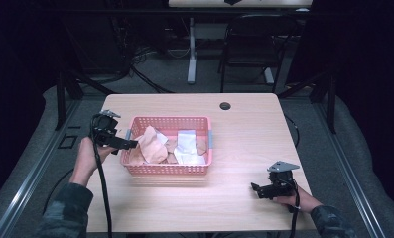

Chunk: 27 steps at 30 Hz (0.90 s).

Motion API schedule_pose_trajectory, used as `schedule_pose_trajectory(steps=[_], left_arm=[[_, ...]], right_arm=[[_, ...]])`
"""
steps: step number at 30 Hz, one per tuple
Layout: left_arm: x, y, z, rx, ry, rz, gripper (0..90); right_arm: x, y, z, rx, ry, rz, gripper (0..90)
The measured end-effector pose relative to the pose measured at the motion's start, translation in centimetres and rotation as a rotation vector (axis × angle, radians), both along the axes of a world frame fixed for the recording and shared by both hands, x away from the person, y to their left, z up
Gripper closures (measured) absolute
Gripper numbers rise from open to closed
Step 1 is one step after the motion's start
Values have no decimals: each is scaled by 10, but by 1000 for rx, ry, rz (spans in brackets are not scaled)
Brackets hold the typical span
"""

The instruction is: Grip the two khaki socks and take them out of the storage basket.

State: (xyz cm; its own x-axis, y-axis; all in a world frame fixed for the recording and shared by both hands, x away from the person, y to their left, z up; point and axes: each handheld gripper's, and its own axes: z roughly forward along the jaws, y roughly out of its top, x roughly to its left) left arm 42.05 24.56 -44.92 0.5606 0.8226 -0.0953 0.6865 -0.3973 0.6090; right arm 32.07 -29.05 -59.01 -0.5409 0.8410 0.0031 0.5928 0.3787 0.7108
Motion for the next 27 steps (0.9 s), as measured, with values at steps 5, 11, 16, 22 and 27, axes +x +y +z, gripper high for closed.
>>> schedule_pose_trajectory(steps=[5,11,16,22,27], left_arm=[[12,-17,-3,24,16,-20,4],[24,-33,-13,63,53,-50,146],[35,-40,-23,92,98,-28,351],[45,-43,-32,133,137,-13,503],[47,-46,-35,174,147,-11,600]], right_arm=[[0,0,0,0,0,0,0],[0,0,0,0,0,0,0],[0,0,0,-3,1,1,0],[0,0,0,0,0,0,0],[0,0,0,0,0,0,0]])
